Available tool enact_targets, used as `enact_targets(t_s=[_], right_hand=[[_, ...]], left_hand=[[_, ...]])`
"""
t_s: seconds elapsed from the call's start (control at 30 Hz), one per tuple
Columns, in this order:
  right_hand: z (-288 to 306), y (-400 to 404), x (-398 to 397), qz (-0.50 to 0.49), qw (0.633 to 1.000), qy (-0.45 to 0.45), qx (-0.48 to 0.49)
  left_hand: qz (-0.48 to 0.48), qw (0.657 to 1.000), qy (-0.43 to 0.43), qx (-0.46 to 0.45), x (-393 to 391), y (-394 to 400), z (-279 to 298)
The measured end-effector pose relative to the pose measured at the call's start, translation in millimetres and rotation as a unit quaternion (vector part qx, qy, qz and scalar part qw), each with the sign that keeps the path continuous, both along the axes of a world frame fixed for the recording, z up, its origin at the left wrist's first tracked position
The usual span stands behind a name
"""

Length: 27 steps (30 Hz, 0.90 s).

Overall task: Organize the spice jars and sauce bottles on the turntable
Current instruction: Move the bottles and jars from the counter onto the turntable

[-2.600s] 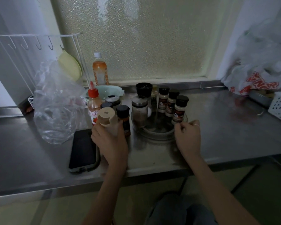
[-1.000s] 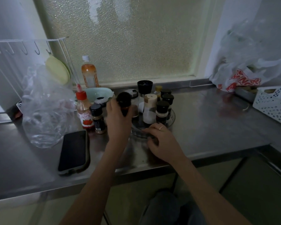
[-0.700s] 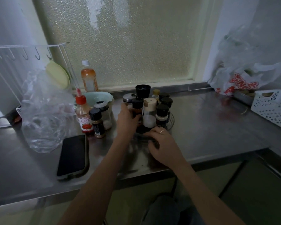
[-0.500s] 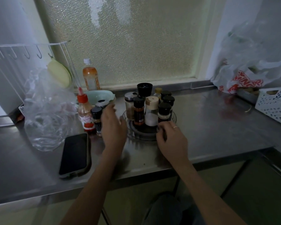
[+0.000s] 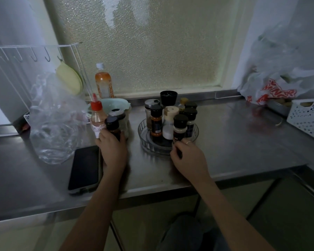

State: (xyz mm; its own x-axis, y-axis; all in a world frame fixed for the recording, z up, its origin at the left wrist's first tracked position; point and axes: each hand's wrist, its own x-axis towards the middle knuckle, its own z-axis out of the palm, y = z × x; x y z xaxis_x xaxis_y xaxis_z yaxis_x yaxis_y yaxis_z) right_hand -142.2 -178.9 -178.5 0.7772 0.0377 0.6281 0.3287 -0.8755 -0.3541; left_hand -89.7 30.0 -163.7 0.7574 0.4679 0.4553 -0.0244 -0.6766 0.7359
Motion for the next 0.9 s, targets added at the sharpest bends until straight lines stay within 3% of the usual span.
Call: enact_targets(t_s=[0.1,0.17,0.27,0.33,0.4,0.6,0.77,0.9], right_hand=[[1,-1,0,0.000,1.000,-0.001,0.015],[2,-1,0,0.000,1.000,-0.001,0.020],[2,-1,-1,0.007,1.000,0.004,0.025],[3,-2,-1,0.009,1.000,0.013,0.026],[3,-1,-1,0.007,0.999,0.020,0.027],[5,0,-4,0.005,1.000,0.002,0.023],[12,-3,-8,-0.125,0.985,-0.052,0.111],[5,-6,1,-0.165,0.985,0.012,0.054]], left_hand=[[-0.049,0.992,-0.115,-0.037,-16,-17,20],[-0.143,0.975,-0.146,-0.089,-19,-34,38],[-0.323,0.943,-0.040,-0.075,-10,-55,45],[-0.362,0.932,0.013,0.000,-2,-68,35],[-0.346,0.937,0.022,0.047,5,-77,21],[-0.326,0.945,0.000,-0.019,3,-62,17],[-0.116,0.991,-0.040,-0.046,-6,-18,22],[-0.104,0.993,-0.029,-0.053,9,-2,25]])
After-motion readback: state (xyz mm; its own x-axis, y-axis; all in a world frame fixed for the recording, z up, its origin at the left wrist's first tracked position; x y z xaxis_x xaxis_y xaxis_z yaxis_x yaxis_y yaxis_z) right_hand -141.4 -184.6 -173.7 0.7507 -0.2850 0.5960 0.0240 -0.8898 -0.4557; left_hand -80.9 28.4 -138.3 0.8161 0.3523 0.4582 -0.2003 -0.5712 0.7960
